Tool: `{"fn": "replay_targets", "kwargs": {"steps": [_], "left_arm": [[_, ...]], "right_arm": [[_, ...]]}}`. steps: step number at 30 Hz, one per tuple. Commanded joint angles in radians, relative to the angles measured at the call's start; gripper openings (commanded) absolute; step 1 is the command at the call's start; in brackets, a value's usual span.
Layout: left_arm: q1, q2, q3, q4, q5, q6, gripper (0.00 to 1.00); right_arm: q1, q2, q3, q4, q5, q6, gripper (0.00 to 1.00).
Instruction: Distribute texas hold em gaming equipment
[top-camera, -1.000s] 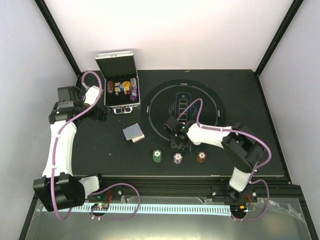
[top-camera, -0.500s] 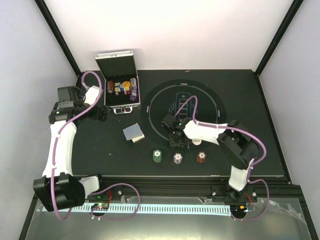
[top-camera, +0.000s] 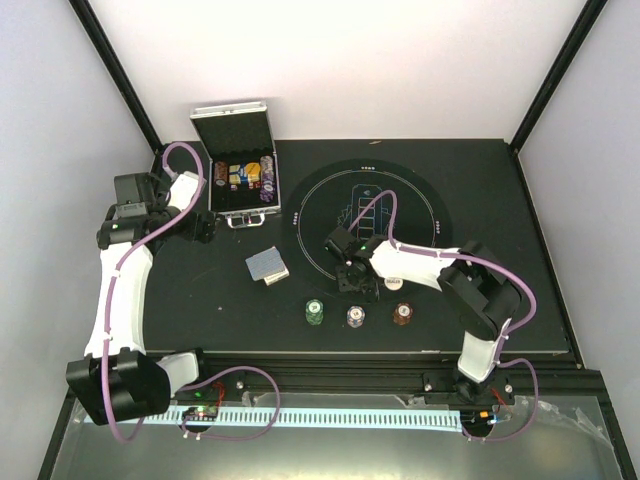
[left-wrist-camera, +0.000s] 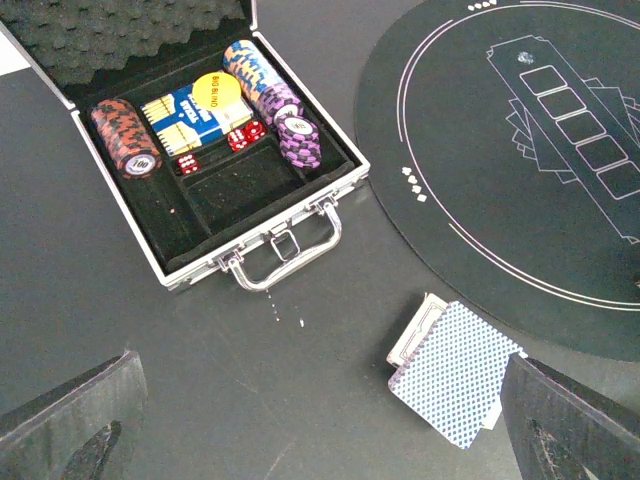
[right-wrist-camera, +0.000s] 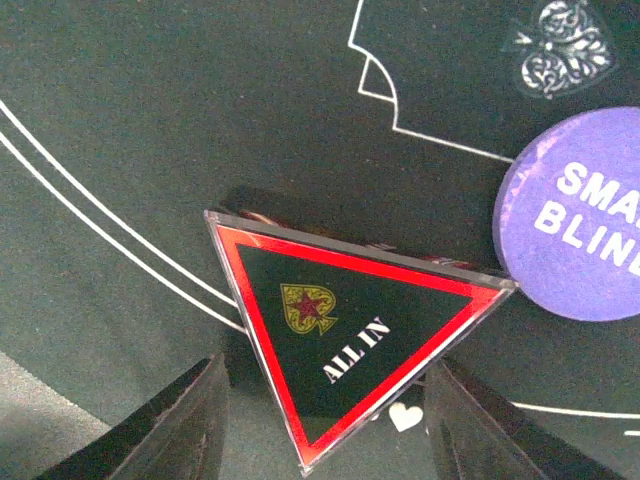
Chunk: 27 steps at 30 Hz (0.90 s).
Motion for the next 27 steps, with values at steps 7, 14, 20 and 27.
{"fn": "replay_targets", "kwargs": {"steps": [7,14,20,27], "left_arm": [[0.008,-0.027,0.037,-0.008,0.021,0.006,0.99],[0.007,-0.031,0.034,-0.009,0.016,0.005,0.99],[0.007,-0.031,0.035,-0.01,0.008,-0.002,0.99],[0.007,-0.034,0.048,-0.021,0.016,-0.01,0.99]], "right_arm": [[-0.002,0.03,0.012,0.022,0.0,-0.002,0.51],[0.0,0.088,0.11,0.016,0.015,-0.027,0.36],[0.001,0.224,0.327,-0.037,0.058,-0.092,0.35],[-0.011,0.395,0.596,-0.116,0.076,-0.186,0.32]]}}
